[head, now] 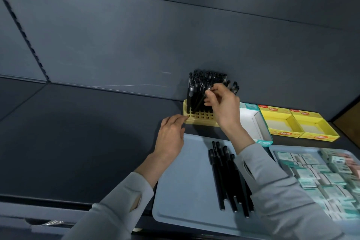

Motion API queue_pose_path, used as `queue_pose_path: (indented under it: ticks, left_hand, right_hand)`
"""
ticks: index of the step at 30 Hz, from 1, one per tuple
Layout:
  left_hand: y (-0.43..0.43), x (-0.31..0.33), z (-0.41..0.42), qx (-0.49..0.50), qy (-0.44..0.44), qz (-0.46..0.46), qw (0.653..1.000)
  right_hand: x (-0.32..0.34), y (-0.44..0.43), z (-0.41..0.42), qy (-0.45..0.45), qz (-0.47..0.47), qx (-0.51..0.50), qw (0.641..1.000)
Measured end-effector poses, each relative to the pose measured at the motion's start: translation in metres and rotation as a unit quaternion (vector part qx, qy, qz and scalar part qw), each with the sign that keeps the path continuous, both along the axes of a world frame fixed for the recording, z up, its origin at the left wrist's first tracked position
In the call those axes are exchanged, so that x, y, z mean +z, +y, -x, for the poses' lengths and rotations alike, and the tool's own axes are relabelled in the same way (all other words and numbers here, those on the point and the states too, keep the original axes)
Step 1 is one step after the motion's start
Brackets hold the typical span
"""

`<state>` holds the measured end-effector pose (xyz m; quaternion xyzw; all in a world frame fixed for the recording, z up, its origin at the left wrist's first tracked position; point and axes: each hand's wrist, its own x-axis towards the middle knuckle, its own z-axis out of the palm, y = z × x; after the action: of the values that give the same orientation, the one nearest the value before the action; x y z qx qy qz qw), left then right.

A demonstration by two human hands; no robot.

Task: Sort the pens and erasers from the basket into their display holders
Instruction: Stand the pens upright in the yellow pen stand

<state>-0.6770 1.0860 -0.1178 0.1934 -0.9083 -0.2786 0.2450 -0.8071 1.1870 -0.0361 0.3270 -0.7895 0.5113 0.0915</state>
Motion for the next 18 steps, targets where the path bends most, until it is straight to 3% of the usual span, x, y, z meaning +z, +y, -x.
queue_pose_path:
  ticks: [6,13,18]
  left_hand:
    - [0.0,-0.004,0.002,-0.002,-0.001,0.008,1.0]
    - [0.002,0.001,0.0,-0.01,-0.037,0.046,0.998]
    - [0.013,0.012,-0.009,0.001,-0.075,0.045,0.996]
  right_hand:
    - [-0.003,-0.004,-0.001,0.015,-0.015,-0.026,0.999]
    - [0.0,-0.012,-0.006,0.069,-0.096,-0.044,0.992]
    - [0.012,0.015,-0.008,-0.008,-0.126,0.011,0.992]
